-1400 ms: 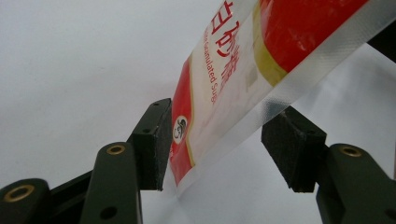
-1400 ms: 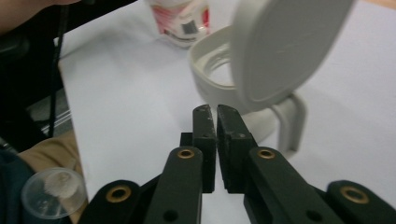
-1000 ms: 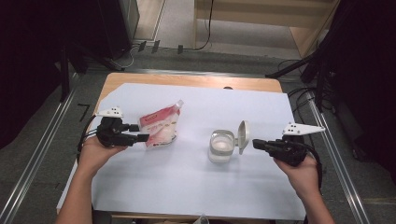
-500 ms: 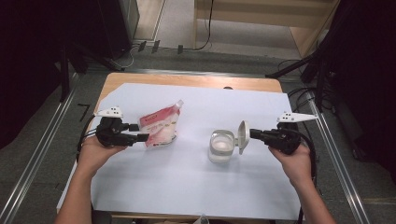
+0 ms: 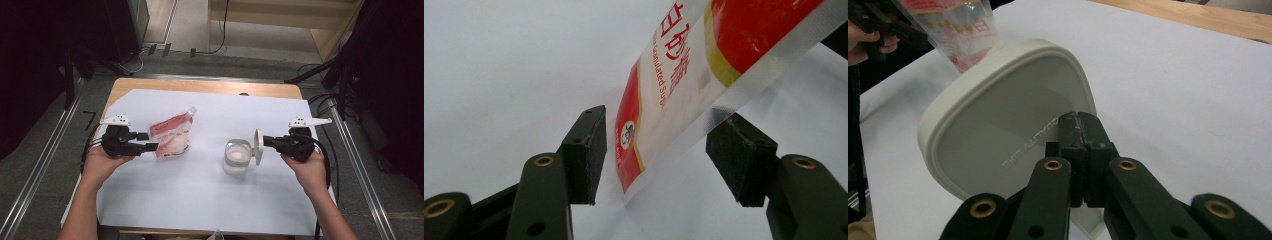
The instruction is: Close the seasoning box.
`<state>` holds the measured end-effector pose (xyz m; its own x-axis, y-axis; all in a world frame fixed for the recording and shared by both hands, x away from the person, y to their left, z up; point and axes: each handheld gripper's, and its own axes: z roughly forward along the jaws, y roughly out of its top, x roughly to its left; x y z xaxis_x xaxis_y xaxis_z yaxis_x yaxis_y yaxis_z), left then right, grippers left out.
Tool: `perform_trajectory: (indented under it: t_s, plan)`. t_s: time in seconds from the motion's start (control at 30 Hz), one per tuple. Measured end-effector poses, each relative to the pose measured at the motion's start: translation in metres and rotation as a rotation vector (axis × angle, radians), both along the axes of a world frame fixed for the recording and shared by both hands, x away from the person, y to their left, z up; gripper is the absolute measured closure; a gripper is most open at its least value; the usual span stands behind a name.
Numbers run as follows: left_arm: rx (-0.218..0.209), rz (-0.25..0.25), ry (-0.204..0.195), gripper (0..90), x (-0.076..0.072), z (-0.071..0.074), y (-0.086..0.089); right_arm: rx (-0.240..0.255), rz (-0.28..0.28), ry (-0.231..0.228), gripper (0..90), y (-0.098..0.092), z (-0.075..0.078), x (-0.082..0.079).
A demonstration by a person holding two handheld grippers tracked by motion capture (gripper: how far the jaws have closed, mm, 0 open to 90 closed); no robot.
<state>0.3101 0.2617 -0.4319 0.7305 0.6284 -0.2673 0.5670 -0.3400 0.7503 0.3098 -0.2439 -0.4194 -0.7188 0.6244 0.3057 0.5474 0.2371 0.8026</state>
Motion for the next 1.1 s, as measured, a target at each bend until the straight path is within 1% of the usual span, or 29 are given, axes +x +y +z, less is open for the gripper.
perform_trajectory:
  t_s: [0.23,0.27,0.3,0.43,0.47,0.5,0.53,0.6,0.67,0.73,0.8,0.83,0.93,1.0,1.1]
  plan:
    - [0.0,-0.014,0.001,42.7,0.001,-0.001,0.0,-0.002,0.019,0.001,89.7,0.011,-0.001,0.001]
    - [0.009,-0.019,-0.004,42.7,0.001,-0.001,0.0,-0.007,0.026,-0.005,89.7,0.013,-0.001,0.001]
    - [0.006,-0.02,-0.009,42.8,0.0,-0.001,0.0,-0.014,0.037,-0.01,89.7,0.017,-0.001,0.001]
    - [0.004,-0.012,-0.001,42.7,0.0,-0.002,0.0,-0.026,0.066,-0.023,88.6,0.03,-0.001,0.0]
    - [0.004,-0.013,0.001,42.7,0.0,-0.001,0.001,-0.024,0.07,-0.019,87.2,0.031,-0.001,0.0]
    - [0.005,-0.012,-0.004,42.7,0.0,-0.001,0.001,-0.021,0.073,-0.026,85.3,0.033,-0.002,0.0]
    - [0.004,-0.008,-0.006,42.7,0.0,-0.001,0.001,-0.022,0.075,-0.024,82.7,0.034,-0.002,0.0]
    - [0.003,-0.009,-0.003,42.5,0.0,-0.001,0.0,-0.028,0.076,-0.044,73.5,0.035,-0.002,0.0]
    - [0.005,-0.008,-0.003,42.3,0.0,-0.002,0.0,-0.022,0.077,-0.051,69.2,0.035,-0.002,0.0]
    - [0.013,-0.005,-0.004,41.9,0.0,-0.002,-0.001,-0.015,0.077,-0.071,63.9,0.034,-0.001,-0.001]
    - [0.022,-0.002,-0.007,41.7,0.0,-0.003,-0.001,-0.019,0.068,-0.081,59.7,0.032,-0.001,-0.002]
    - [0.026,-0.011,-0.001,41.7,0.0,-0.003,0.0,-0.016,0.06,-0.087,58.1,0.031,-0.001,-0.003]
    - [0.028,-0.004,-0.005,41.4,0.0,-0.003,0.0,-0.032,0.044,-0.114,52.9,0.025,-0.001,-0.003]
    - [0.027,-0.004,-0.006,41.3,-0.001,-0.002,0.0,-0.038,0.034,-0.129,52.5,0.022,-0.003,-0.004]
    - [0.035,0.003,-0.011,41.3,-0.001,-0.002,0.001,-0.028,0.02,-0.139,51.8,0.016,-0.005,-0.004]
